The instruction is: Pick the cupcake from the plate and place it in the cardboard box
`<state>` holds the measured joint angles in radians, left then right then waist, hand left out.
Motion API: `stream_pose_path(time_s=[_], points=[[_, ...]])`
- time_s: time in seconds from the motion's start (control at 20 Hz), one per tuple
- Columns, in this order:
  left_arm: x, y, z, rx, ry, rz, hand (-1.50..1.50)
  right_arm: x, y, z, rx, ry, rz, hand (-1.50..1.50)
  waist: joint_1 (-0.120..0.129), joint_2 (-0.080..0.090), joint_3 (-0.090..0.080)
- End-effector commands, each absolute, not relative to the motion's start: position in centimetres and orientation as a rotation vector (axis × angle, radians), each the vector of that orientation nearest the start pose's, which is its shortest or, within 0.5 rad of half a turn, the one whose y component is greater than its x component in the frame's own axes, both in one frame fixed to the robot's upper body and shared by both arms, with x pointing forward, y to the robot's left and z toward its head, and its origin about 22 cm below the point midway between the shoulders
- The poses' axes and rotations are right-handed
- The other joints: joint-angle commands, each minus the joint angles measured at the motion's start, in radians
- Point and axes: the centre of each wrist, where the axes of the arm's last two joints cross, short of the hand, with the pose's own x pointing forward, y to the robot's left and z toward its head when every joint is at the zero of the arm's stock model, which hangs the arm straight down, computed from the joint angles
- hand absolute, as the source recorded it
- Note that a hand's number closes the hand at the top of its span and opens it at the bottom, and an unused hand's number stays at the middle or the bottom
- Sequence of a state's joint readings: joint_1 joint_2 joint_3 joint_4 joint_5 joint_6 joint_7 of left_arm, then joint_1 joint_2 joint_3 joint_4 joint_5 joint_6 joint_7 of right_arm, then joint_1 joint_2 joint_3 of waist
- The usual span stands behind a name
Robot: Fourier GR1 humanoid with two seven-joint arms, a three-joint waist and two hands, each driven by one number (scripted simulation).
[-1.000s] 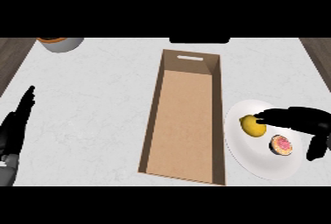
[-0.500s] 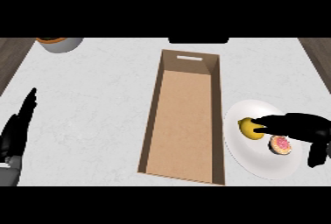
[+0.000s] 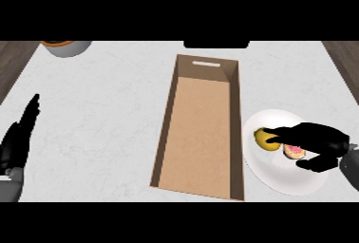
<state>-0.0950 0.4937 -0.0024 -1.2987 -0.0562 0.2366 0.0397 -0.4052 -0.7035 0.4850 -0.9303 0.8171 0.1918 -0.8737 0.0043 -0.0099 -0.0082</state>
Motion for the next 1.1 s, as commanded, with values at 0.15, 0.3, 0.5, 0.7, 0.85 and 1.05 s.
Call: stream_pose_path(time_s=[0.15, 0.3, 0.5, 0.7, 0.85, 1.05], points=[[26.2, 36.5, 2.2, 0.65, -1.375, -0.202, 0.0, 31.6, -37.2, -0.6, -0.196, -1.452, 1.902, 1.5, 0.004, 0.011, 0.009], [25.0, 35.4, -0.2, 0.633, -1.382, -0.21, 0.0, 34.2, -34.2, 0.0, -0.264, -1.489, 1.853, 1.5, 0.01, 0.012, 0.009], [27.8, 34.7, 1.4, 0.629, -1.384, -0.239, 0.0, 38.7, -36.2, 4.4, -0.378, -1.54, 1.725, 1.5, 0.037, 0.026, 0.011], [26.7, 35.9, 2.1, 0.635, -1.377, -0.235, 0.0, 39.2, -38.0, 5.6, -0.531, -1.632, 1.642, 1.5, 0.034, 0.02, 0.01], [27.3, 36.2, 2.0, 0.634, -1.377, -0.213, 0.0, 40.5, -37.1, 7.4, -0.619, -1.721, 1.609, 1.5, 0.021, 0.018, 0.009], [27.9, 35.8, 2.3, 0.667, -1.382, -0.214, 0.0, 40.7, -39.5, 11.1, -0.624, -1.947, 1.482, 1.5, 0.01, 0.018, 0.01]])
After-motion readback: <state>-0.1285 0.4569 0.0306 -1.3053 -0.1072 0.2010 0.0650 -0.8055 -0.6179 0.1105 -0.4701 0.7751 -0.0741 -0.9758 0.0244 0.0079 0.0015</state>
